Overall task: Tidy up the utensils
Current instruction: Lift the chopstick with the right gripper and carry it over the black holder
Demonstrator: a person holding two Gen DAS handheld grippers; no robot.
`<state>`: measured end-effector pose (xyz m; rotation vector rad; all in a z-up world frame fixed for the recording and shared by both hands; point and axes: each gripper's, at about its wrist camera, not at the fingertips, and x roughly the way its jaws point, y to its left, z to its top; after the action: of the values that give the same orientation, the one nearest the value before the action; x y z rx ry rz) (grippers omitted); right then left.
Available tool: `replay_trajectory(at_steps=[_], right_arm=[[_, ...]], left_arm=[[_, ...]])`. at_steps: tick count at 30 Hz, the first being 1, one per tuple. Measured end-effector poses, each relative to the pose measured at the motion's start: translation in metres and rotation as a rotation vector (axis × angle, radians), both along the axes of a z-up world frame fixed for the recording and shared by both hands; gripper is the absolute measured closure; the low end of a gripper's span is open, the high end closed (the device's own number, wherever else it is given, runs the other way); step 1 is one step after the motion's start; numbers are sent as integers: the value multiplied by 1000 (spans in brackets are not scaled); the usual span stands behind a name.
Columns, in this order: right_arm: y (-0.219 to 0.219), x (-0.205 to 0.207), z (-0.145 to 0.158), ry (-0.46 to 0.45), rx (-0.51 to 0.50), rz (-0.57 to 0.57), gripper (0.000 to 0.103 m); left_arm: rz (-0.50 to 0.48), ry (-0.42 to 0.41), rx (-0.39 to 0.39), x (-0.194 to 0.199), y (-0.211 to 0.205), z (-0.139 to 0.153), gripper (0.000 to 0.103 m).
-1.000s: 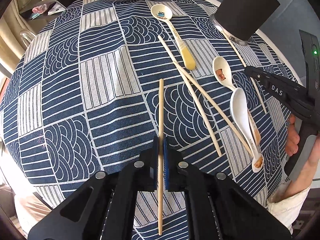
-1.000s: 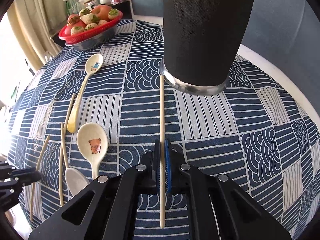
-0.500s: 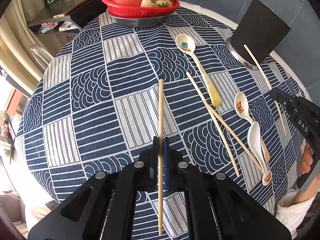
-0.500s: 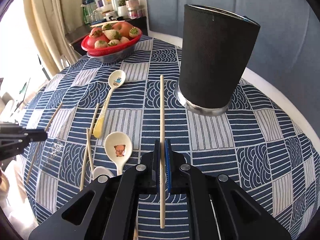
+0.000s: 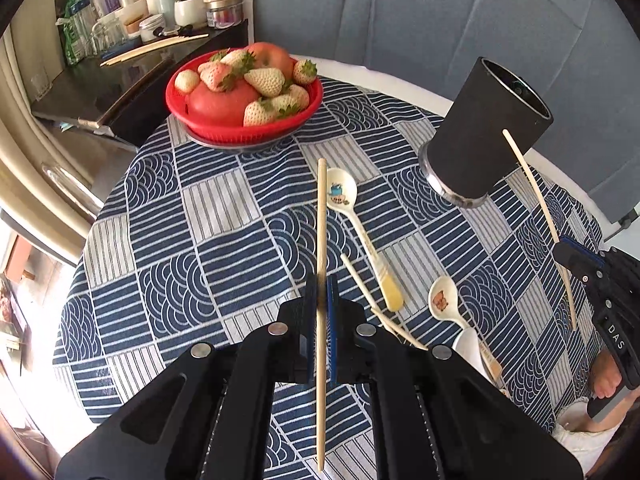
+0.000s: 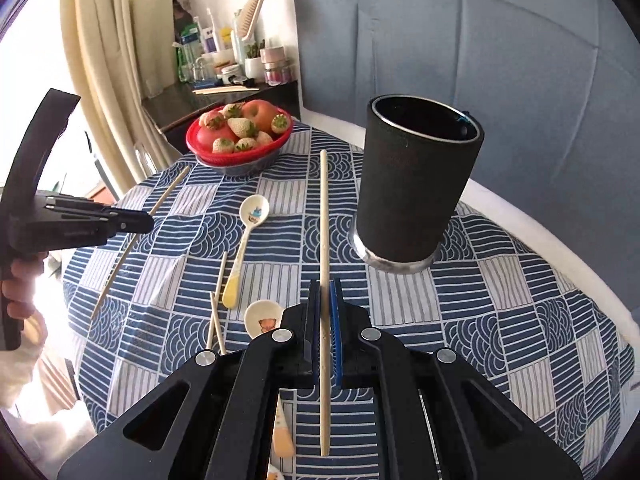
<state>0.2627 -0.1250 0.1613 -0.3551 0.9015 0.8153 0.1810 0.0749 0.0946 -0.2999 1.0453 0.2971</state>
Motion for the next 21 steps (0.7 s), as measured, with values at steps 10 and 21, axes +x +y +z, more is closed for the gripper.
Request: replay_trajectory(at_steps=[10, 21], right_arm=[[2, 32, 37, 5, 30, -50, 98], [6, 89, 68, -71, 102, -111, 98]], left_arm=[[-70, -69, -6, 40, 8, 42, 98], [-172, -193, 123, 95, -3, 85, 98]])
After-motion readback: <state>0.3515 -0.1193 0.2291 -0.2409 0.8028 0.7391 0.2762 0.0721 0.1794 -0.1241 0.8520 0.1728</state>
